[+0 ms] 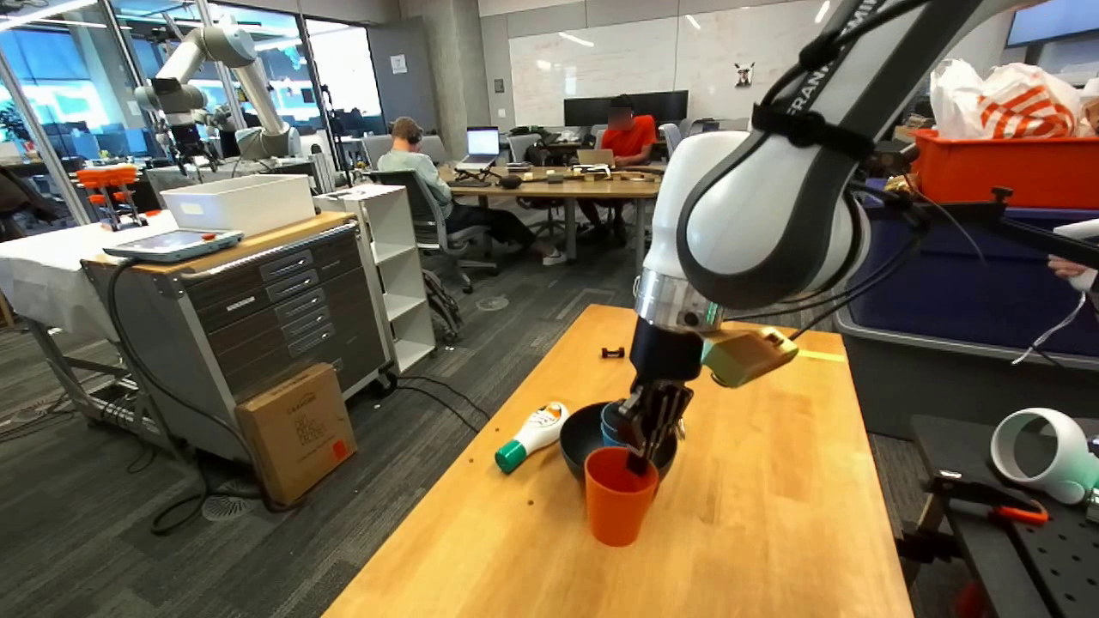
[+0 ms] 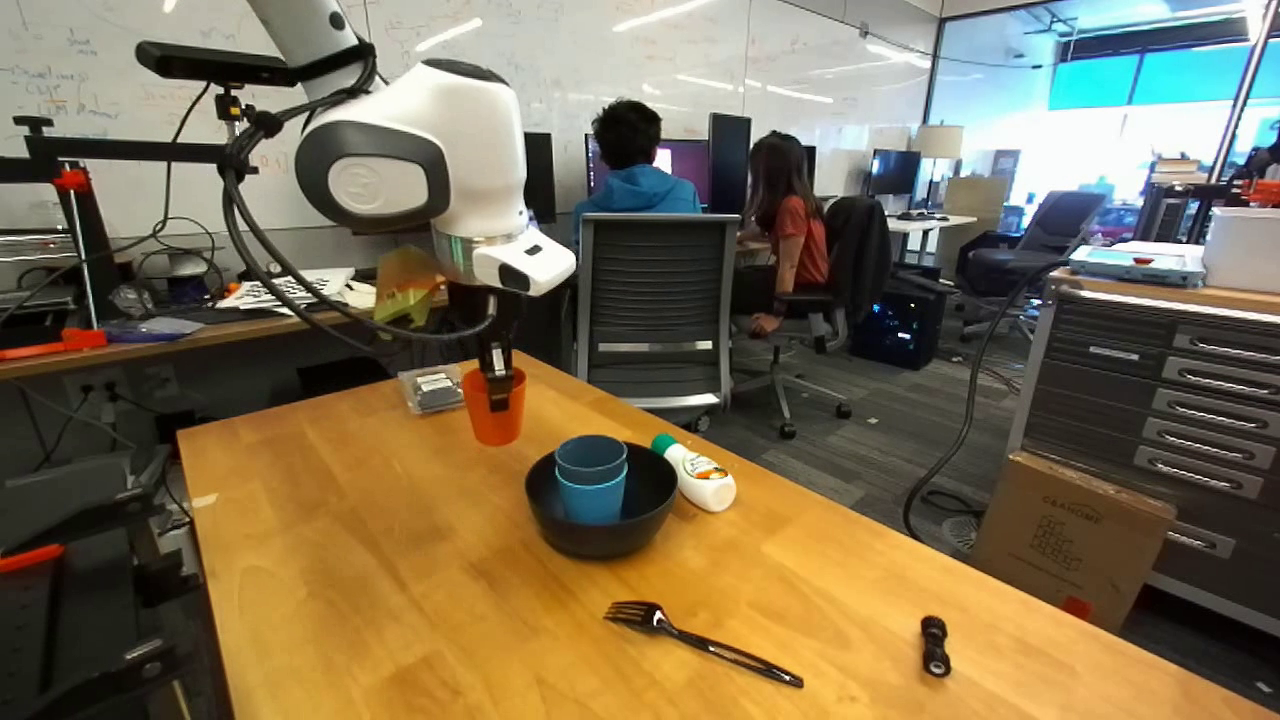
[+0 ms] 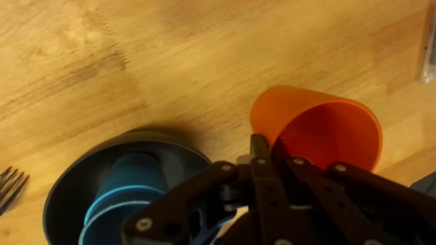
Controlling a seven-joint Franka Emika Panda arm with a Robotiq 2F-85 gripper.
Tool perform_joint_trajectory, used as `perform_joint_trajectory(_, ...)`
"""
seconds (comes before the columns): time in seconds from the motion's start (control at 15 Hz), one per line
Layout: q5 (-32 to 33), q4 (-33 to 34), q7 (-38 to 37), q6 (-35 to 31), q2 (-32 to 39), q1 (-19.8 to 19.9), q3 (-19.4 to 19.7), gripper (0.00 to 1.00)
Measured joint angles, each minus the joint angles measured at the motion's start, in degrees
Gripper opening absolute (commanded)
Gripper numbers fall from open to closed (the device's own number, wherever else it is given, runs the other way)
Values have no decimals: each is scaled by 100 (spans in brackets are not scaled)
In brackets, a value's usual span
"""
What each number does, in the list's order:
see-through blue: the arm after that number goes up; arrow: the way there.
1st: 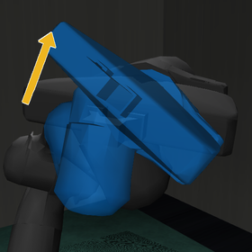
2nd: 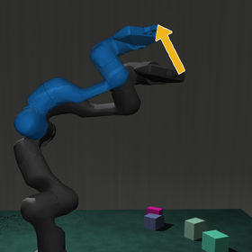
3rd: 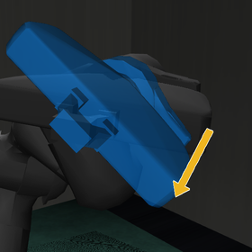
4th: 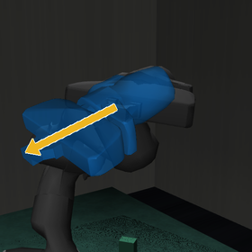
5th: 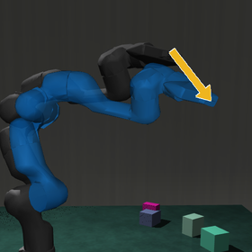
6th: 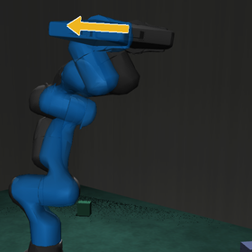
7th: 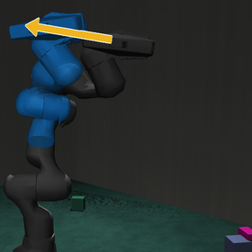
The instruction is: Pick up the three cups from the table and put them in the black bowl. Pick up the folk from the table and put it in the cups.
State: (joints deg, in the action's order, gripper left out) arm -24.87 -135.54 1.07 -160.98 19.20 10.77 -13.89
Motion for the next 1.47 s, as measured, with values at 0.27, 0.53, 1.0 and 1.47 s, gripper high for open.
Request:
perform_joint_trajectory(0.27, -39, -19, 140, 345, -587, 15, 168, 7)
perform_joint_trajectory(0.53, -13, 46, 164, 503, -1026, -6, 624, 6)
perform_joint_trajectory(1.0, 474, 331, 105, 506, -878, -20, 1424, 6)
perform_joint_trajectory(1.47, 561, 598, 74, 562, -217, -20, 1579, 6)
